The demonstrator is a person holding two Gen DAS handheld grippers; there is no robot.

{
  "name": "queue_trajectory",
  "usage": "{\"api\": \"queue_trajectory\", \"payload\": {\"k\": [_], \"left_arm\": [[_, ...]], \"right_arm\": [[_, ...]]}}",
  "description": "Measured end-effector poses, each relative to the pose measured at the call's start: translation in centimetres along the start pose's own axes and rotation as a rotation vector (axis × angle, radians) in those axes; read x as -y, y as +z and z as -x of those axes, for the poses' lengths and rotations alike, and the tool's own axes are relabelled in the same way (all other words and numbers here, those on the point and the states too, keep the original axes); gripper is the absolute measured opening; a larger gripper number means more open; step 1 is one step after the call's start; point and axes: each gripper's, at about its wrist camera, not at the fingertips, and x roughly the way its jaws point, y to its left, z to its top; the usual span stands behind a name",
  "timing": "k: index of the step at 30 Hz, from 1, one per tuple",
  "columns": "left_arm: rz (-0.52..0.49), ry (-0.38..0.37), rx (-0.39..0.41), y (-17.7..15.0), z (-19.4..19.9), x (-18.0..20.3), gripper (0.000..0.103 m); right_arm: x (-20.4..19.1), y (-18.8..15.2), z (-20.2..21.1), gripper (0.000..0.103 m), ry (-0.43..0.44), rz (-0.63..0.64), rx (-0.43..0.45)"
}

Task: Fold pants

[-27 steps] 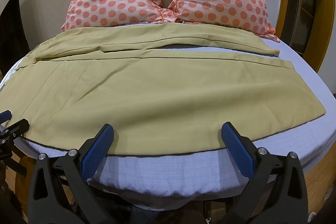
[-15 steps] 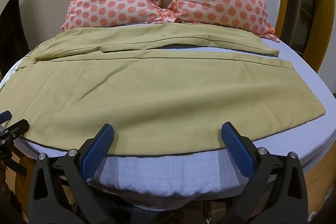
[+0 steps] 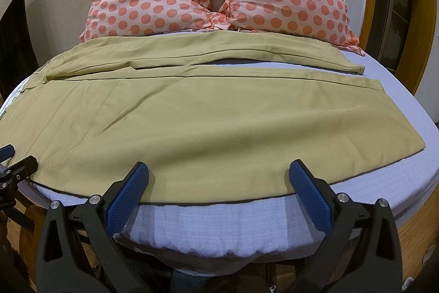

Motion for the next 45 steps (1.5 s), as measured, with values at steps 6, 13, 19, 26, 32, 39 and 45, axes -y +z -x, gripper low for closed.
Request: {"api": "queue_trajectory", "payload": {"k": [6,13,19,26,32,39,45], "left_arm": [[0.0,0.0,0.001,0.0,0.0,0.0,0.101],[0.0,0.0,0.001,0.0,0.0,0.0,0.101],[0.0,0.0,0.001,0.0,0.0,0.0,0.101],[-0.001,0.0,0.001,0.0,0.0,0.0,0.101],[-0.001,0.0,0.002,0.0,0.0,0.0,0.101],[-0.001,0.001,0.004,0.0,0.0,0.0,0.101],[-0.003,-0.001,0.01,0.2,0.2,-0.1,0.101]], "right_arm": [[0.0,0.0,0.0,0.102,0.0,0.0,0.001],[-0.1,0.0,0.0,0.102,0.0,0.0,0.002],[-0.1,0.0,0.0,0.102,-0.001,-0.001,0.002],[-0.1,0.0,0.0,0.102,0.0,0.0,0.003],[-0.1,0.0,-0.1,0.102,0.0,0.0,0.004],[-0.3,-0.2,-0.4,0.102,0.006,0.004,0.017],[2.1,1.9,0.3,0.102,0.03,-0.042,0.023]]}}
